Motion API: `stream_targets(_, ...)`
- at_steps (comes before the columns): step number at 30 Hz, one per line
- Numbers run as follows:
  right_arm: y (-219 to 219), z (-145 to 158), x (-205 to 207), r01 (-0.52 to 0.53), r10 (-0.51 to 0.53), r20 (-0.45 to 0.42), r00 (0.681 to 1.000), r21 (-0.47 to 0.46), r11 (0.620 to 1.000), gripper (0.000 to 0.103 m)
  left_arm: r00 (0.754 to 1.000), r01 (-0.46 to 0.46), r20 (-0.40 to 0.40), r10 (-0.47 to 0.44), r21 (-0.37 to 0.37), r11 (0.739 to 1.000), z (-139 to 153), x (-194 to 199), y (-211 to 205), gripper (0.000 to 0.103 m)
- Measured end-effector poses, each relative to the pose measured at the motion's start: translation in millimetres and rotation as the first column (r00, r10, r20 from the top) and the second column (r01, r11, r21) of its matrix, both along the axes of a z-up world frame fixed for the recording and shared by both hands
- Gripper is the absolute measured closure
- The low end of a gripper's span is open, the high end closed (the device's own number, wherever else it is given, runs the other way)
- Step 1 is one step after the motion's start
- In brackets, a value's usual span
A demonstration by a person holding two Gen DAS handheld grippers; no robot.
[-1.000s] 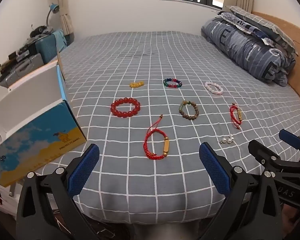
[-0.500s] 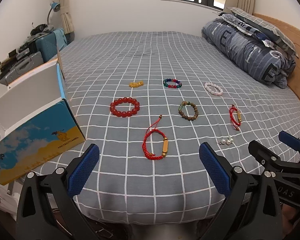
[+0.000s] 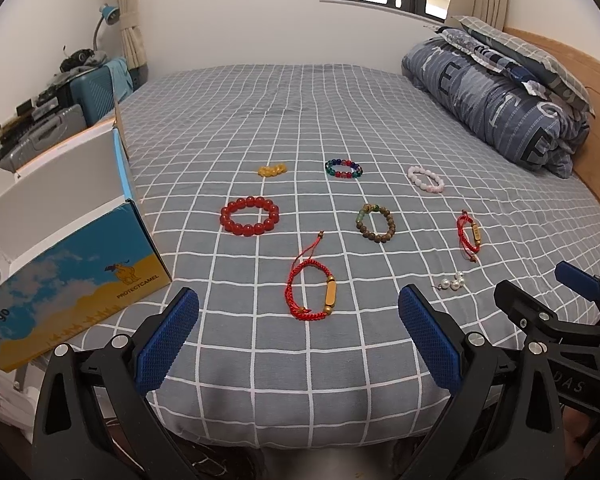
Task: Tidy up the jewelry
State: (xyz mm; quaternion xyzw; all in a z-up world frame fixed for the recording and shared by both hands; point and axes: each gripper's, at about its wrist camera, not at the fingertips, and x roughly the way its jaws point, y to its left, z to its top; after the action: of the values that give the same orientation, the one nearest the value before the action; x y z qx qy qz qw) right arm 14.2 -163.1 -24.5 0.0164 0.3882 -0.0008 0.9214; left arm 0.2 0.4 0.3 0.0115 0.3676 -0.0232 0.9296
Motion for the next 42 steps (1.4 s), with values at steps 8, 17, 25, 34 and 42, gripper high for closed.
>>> stream_targets(8,-0.3,-0.4,-0.2,0.001,-0.001,0.0,1.0,0.0,1.0,0.009,1.0,0.004,0.004,-0.004,0.0,1.0,0.8,-1.4,-1.2,0.006)
stream_targets(17,-0.4,0.0,-0.9,0.004,-0.004,0.006,1.0,-0.01,1.0,0.009,1.0,0.013,0.005,-0.013,0.003,1.0,1.6,-1.9,-3.4,0.006)
stream_targets(25,-0.2,0.0,-0.9,0.004,-0.004,0.005,1.0,-0.011,1.0,0.009,1.0,0.013,0.005,-0.013,0.003,1.0,1.9,-1.8,-3.6,0.006)
stream_targets(34,-0.4,0.1,-0.4,0.008,-0.008,0.006,1.0,-0.015,1.0,0.009,1.0,0.015,0.002,-0.015,0.001,1.0,1.0,-1.2,-2.9,0.005)
stream_targets(42,-2.3,0.7,0.1,0.01,-0.01,0.008,1.0,-0.015,1.0,0.009,1.0,0.011,0.006,-0.011,-0.001,1.0,0.9,-1.1,-1.9,0.005)
